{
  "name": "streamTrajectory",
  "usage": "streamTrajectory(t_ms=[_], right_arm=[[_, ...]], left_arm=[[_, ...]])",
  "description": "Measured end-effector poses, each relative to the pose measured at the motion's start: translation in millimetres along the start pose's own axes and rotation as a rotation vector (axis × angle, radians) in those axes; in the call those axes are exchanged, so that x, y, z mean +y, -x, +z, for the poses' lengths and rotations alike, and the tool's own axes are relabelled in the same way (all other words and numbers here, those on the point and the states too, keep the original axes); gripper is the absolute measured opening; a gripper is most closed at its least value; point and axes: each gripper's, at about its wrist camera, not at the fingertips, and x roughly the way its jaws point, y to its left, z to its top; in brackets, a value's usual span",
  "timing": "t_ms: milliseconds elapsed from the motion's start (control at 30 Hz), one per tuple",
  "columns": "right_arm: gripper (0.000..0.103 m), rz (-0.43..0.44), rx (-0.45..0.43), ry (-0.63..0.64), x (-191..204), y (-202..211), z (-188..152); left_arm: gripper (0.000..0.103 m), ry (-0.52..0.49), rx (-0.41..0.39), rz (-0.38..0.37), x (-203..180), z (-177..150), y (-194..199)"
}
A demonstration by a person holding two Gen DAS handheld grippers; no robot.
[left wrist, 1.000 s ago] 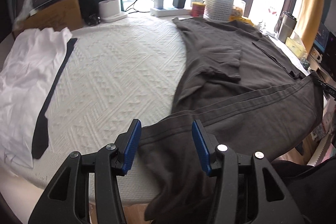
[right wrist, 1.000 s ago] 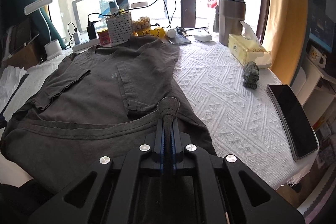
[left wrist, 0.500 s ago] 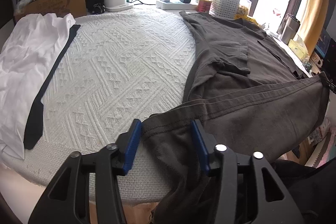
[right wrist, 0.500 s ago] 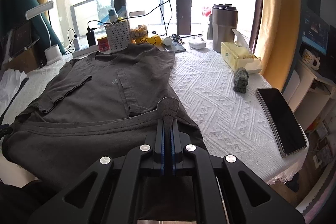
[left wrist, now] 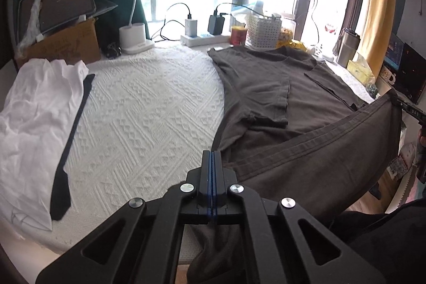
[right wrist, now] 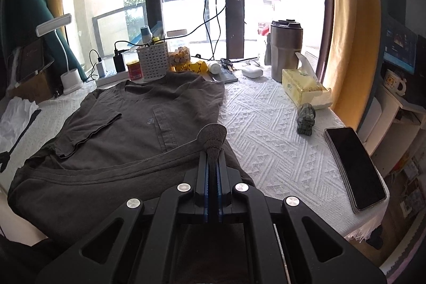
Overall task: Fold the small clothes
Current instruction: 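Grasp the hem with the left tool while the right tool lifts the hem toward the collar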
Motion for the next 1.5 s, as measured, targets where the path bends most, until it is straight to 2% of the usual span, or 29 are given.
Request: streamTrajectory(t_ms=[133,267,333,400,433,467,600,700,733,767,800,933,1200,1500], right_arm=[[0.006,0.005,0.0,-0.005,-2,0,3],[0.006,0.008,0.015,0.0,-3,-5,2],[0.006,0.009,0.02,0.001,-3,-7,1],[0.006,0.01,0.023,0.003,-2,-9,1],[0.006,0.012,0.023,0.005,-2,-10,1],[0.006,0.013,0.024,0.006,-2,-10,2],[0.006,0.016,0.027,0.007,-2,-12,3],[0.006,0.015,0.025,0.005,-3,-12,3],[0.006,0.015,0.026,0.004,-3,-12,3],[0.006,0.015,0.026,0.003,-4,-12,3],[0.006,0.014,0.025,0.004,-4,-12,3],[0.006,0.015,0.021,0.003,-4,-10,3],[0.006,0.016,-0.009,-0.001,-6,-4,11],[0.006,0.012,-0.046,-0.01,-11,1,26]], left_arm=[[0.0,0.003,0.003,0.02,6,5,-1],[0.0,0.114,0.115,0.082,31,-8,-21],[0.001,0.145,0.15,0.084,38,-18,-26],[0.023,0.163,0.166,0.073,38,-25,-28],[0.044,0.176,0.162,0.062,38,-27,-28],[0.051,0.189,0.161,0.049,38,-29,-28],[0.051,0.204,0.169,0.025,36,-33,-34],[0.05,0.153,0.192,0.025,26,-37,-42],[0.036,0.129,0.189,0.025,23,-36,-42],[0.012,0.109,0.197,0.006,18,-36,-44],[0.004,0.098,0.202,-0.013,15,-36,-45],[0.004,0.029,0.163,-0.011,-1,-30,-36],[0.004,0.036,0.017,0.003,1,5,3],[0.004,0.019,-0.062,0.004,-1,34,13]])
